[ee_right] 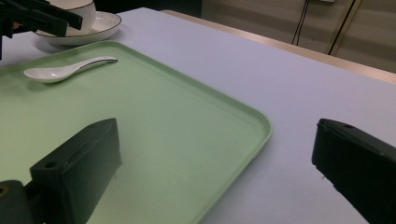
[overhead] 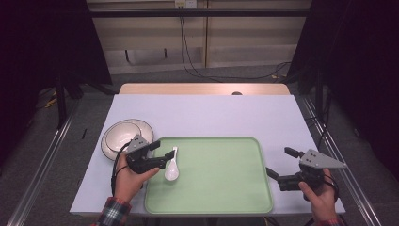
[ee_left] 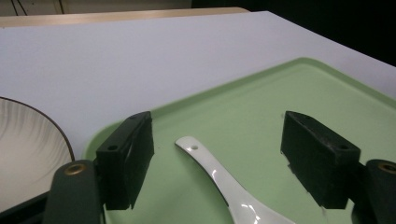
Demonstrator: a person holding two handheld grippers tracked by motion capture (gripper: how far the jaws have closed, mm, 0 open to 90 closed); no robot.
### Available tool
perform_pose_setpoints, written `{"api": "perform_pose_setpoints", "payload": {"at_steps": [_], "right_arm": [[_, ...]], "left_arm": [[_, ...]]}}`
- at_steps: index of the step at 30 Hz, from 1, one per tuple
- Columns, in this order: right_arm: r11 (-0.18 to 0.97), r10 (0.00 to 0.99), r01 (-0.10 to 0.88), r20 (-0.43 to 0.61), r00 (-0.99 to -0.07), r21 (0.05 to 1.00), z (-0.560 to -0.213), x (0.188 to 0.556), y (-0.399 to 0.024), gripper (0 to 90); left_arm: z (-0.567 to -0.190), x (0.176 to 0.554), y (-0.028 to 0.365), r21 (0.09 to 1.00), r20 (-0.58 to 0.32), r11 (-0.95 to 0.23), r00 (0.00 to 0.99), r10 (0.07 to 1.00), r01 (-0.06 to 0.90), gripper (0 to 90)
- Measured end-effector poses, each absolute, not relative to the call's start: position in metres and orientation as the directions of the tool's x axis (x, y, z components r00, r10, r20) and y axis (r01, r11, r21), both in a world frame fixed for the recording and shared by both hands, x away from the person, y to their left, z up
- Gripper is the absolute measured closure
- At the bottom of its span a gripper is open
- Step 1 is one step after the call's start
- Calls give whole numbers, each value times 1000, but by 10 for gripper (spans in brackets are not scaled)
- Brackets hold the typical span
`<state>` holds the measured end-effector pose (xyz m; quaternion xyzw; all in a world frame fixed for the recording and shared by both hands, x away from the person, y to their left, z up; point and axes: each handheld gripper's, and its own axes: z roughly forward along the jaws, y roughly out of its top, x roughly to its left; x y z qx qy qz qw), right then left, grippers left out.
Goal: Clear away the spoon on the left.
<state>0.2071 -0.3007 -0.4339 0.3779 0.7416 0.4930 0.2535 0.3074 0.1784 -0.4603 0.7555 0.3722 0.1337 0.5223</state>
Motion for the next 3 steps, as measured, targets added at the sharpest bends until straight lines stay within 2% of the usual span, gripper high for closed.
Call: {"api": "perform_pose_setpoints", "payload": {"at_steps": [3], "right_arm": [[227,810,313,0,-587,922,-434,208,-300,8]], "left_arm": [[-461,308,179,890,-194,-170,689,699,422,245]]}}
